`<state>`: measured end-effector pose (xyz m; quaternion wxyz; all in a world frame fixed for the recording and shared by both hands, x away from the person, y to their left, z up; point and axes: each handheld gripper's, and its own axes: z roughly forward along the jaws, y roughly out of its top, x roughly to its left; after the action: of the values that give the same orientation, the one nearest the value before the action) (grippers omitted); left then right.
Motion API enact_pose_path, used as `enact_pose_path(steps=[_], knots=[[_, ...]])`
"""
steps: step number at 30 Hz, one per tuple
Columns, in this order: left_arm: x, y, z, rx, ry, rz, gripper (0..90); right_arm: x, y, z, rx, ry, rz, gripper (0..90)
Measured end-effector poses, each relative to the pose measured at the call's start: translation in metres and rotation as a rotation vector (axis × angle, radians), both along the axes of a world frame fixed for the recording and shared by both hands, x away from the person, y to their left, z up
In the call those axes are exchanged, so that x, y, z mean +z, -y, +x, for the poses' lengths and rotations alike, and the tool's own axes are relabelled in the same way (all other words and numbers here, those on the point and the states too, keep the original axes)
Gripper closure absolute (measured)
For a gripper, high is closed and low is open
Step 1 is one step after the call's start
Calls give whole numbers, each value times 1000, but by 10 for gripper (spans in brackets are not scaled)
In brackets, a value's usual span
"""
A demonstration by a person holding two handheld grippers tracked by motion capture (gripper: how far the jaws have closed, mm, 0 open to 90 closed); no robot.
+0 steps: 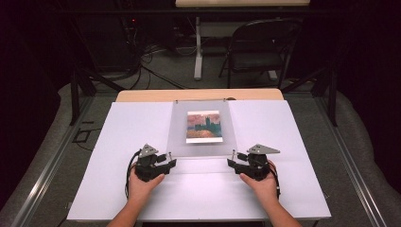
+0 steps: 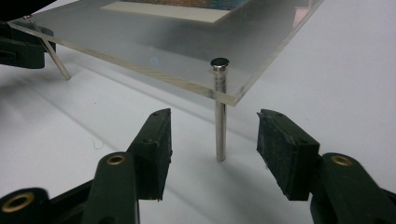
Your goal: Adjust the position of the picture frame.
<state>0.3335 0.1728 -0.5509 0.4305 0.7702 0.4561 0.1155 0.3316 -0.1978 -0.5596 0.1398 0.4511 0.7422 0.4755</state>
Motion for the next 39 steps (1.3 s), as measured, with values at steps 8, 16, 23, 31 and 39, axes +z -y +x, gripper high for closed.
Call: enact_pose_path(steps=[8, 16, 23, 31, 39], knots=[[5, -3, -11, -5, 18, -7, 452, 6, 1, -10, 14, 8, -20, 431], [11, -8, -24, -14, 34, -5, 441, 13, 9, -25, 16, 31, -25, 417], [15, -15, -30, -16, 39, -2, 435, 18, 23, -33, -6, 39, -3, 396], [21, -25, -35, 0, 59, 2, 431, 23, 26, -34, -13, 54, -3, 394], [26, -33, -33, 26, 75, -22, 434, 30, 31, -34, -22, 76, 4, 416]])
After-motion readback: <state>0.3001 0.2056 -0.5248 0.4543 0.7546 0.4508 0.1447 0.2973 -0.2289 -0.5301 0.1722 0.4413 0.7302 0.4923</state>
